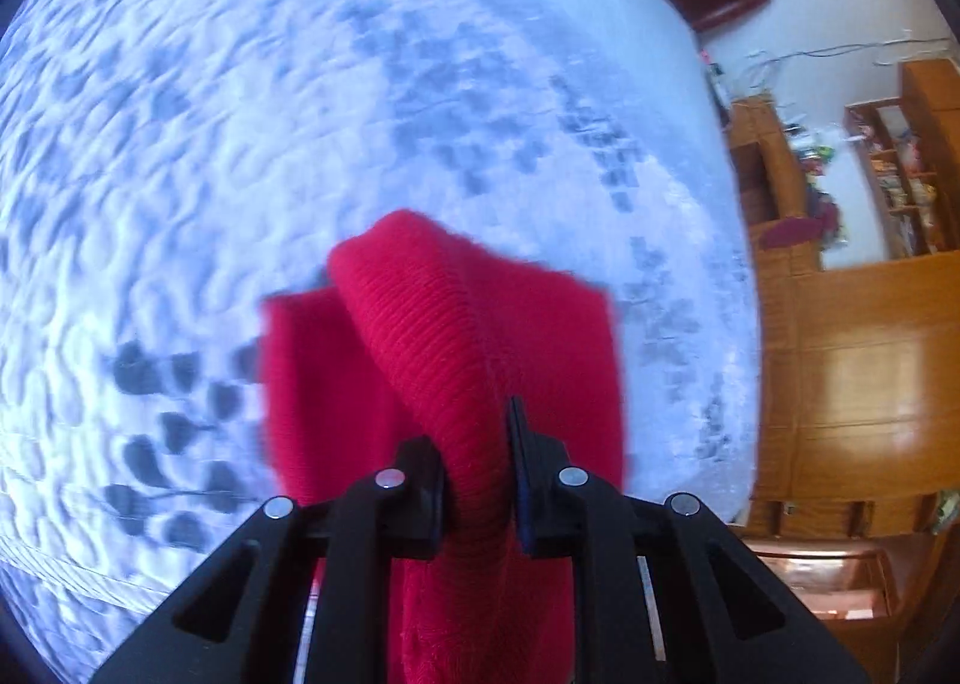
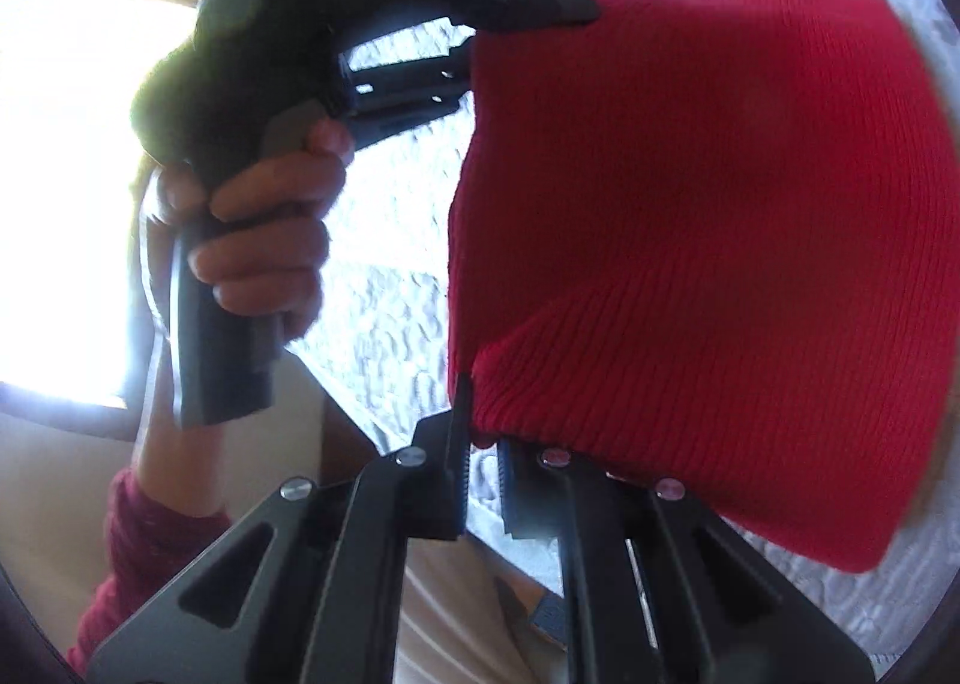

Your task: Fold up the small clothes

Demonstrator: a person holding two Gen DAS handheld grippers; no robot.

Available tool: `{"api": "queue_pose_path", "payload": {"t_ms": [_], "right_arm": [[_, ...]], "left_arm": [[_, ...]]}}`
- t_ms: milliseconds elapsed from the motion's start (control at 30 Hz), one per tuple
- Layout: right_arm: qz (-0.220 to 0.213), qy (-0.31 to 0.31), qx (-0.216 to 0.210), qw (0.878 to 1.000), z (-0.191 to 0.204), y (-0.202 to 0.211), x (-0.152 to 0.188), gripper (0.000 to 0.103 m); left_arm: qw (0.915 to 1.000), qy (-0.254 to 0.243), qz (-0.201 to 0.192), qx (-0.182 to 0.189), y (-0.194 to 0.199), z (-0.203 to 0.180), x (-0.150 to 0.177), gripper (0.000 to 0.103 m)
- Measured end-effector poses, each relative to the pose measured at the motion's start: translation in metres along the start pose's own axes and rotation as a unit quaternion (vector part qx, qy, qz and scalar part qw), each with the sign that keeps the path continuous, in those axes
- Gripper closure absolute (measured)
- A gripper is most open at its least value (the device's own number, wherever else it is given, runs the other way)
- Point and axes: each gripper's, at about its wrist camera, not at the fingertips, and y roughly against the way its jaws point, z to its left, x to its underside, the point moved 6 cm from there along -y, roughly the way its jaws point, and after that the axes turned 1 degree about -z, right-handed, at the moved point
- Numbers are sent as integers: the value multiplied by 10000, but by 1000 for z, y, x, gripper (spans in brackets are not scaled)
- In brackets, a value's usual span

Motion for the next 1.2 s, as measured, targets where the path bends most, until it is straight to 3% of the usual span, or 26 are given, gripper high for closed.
{"api": "queue_pose_path", "payload": {"t_ms": [133,167,200,267,367,467,500,633,700,800,867,900,967,1033,1067,1100,1200], "right_arm": [[276,-56,290,9992,-17,-28,10,92],[315,-73,312,9990,-20,-30,12,88],[333,-63,361,9988,-24,-29,13,74],[336,79,443,9984,-25,-23,14,70],[290,355,581,9973,-26,-2,19,68],[61,692,832,9941,-24,34,30,59],[-75,762,970,9923,-28,51,35,55],[-473,603,1642,9834,-64,94,45,54],[-494,359,1698,9836,-80,100,49,54],[-398,-266,1281,9906,-110,100,58,54],[-348,-588,860,9940,-115,97,51,54],[-285,-815,605,9944,-119,91,49,54],[-257,-1046,559,9926,-123,88,40,53],[-188,-1173,543,9914,-132,80,37,65],[-148,-1155,540,9917,-133,80,36,83],[-134,-1108,512,9924,-132,79,36,88],[-203,-763,697,9944,-120,94,37,92]], "left_arm": [[9997,216,72,-45,-17,29,8,86],[9998,218,34,-20,-17,32,8,85],[9998,185,7,-17,-17,33,9,84],[9998,30,-63,-205,-14,31,12,77],[9966,-438,-196,-665,-3,20,24,66],[9944,-722,-239,-740,8,12,47,54],[9946,-723,-232,-708,12,12,57,54],[9948,-712,-105,-719,13,14,106,54],[9944,-727,-97,-765,11,17,123,54],[9951,-699,-44,-696,7,16,145,56],[9927,-828,-98,-868,4,15,152,58],[9920,-843,-94,-936,3,15,154,63],[9920,-804,-41,-975,-2,16,155,72],[9907,-840,-6,-1070,-6,17,155,79],[9906,-841,11,-1077,-6,16,154,82],[9907,-849,25,-1066,-5,15,154,84],[9890,-1023,37,-1064,2,9,157,88]]}}
